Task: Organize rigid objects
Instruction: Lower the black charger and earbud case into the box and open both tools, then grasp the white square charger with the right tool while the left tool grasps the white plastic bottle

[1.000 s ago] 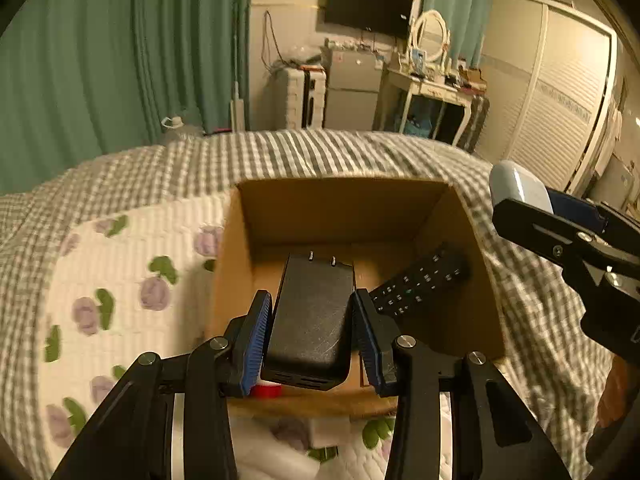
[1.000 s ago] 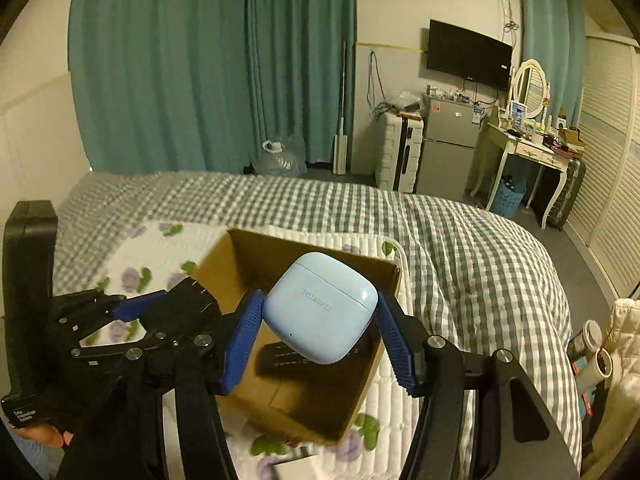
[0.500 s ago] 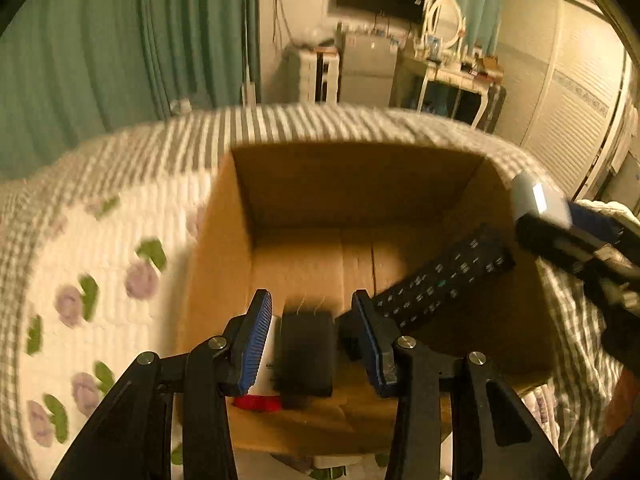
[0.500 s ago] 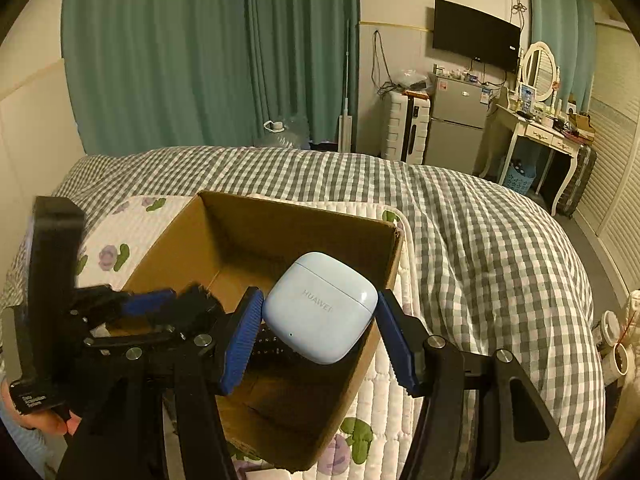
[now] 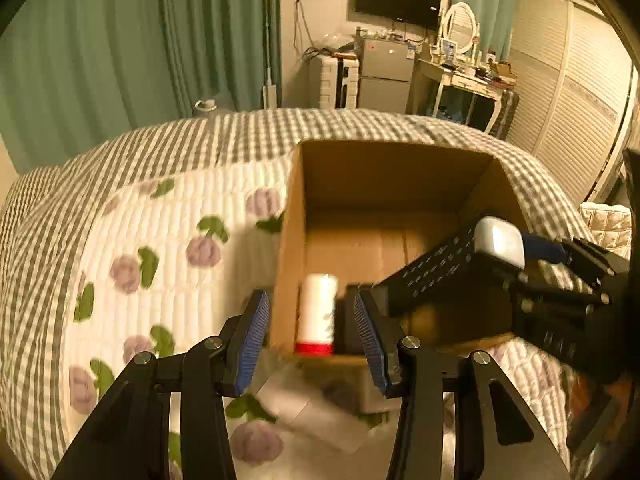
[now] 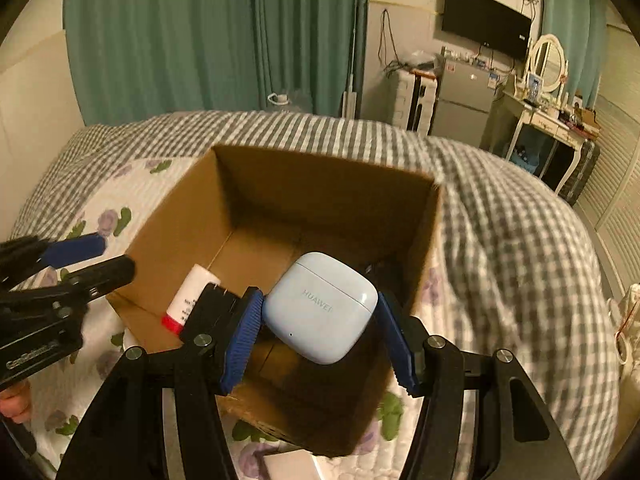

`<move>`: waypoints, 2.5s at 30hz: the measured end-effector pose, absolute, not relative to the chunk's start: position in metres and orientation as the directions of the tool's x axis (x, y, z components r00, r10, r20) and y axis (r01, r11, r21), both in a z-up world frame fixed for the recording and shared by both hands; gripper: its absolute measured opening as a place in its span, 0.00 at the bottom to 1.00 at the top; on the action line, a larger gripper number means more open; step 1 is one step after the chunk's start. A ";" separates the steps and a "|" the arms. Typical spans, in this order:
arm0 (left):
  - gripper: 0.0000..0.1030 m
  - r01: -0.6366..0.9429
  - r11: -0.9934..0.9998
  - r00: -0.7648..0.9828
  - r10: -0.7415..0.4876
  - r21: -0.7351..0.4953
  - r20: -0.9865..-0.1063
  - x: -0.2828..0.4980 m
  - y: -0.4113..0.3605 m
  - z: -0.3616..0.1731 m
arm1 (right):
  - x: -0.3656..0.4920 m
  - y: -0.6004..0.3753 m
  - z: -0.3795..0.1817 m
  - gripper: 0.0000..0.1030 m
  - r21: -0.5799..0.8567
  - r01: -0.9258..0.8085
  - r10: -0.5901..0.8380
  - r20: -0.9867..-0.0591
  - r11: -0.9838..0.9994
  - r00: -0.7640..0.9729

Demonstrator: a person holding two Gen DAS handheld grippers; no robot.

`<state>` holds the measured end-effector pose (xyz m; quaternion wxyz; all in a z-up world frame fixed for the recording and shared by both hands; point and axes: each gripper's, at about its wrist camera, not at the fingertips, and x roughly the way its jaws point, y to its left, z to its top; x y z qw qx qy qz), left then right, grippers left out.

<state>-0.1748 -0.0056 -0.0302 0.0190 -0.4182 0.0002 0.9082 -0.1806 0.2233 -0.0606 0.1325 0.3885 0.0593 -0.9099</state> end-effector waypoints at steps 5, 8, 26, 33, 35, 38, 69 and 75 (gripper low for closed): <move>0.46 -0.010 -1.000 -0.632 0.017 -0.013 -0.775 -0.158 -0.021 -0.036 | -0.181 0.222 -0.062 0.67 0.009 0.275 -0.198 -0.718 -0.961 -0.668; 0.59 -0.025 -1.000 -0.623 0.028 -0.016 -0.782 -0.147 -0.021 -0.028 | -0.176 0.221 -0.047 0.68 -0.023 0.266 -0.176 -0.698 -0.964 -0.694; 0.92 0.076 -0.997 -0.580 -0.063 0.023 -0.812 -0.076 0.000 -0.034 | -0.088 0.247 -0.020 0.90 -0.216 0.377 -0.097 -0.747 -0.900 -0.658; 0.92 0.161 -0.987 -0.536 -0.100 0.015 -0.839 -0.088 -0.004 -0.074 | -0.098 0.256 -0.122 0.90 -0.072 0.369 -0.129 -0.862 -0.927 -0.491; 0.92 0.186 -0.983 -0.535 -0.106 0.006 -0.838 -0.093 -0.008 -0.080 | -0.100 0.253 -0.146 0.90 -0.090 0.392 -0.120 -0.869 -0.916 -0.480; 0.92 0.198 -0.980 -0.535 -0.108 -0.001 -0.838 -0.098 -0.009 -0.087 | -0.102 0.253 -0.169 0.90 -0.086 0.417 -0.126 -0.881 -0.905 -0.455; 0.51 0.256 -0.965 -0.475 -0.078 -0.053 -0.877 -0.163 -0.007 -0.135 | -0.116 0.276 -0.138 0.48 -0.107 0.304 -0.083 -0.830 -0.947 -0.551; 0.50 0.206 -0.978 -0.489 -0.083 -0.022 -0.868 -0.142 -0.002 -0.113 | -0.117 0.274 -0.137 0.48 -0.128 0.310 -0.071 -0.826 -0.942 -0.559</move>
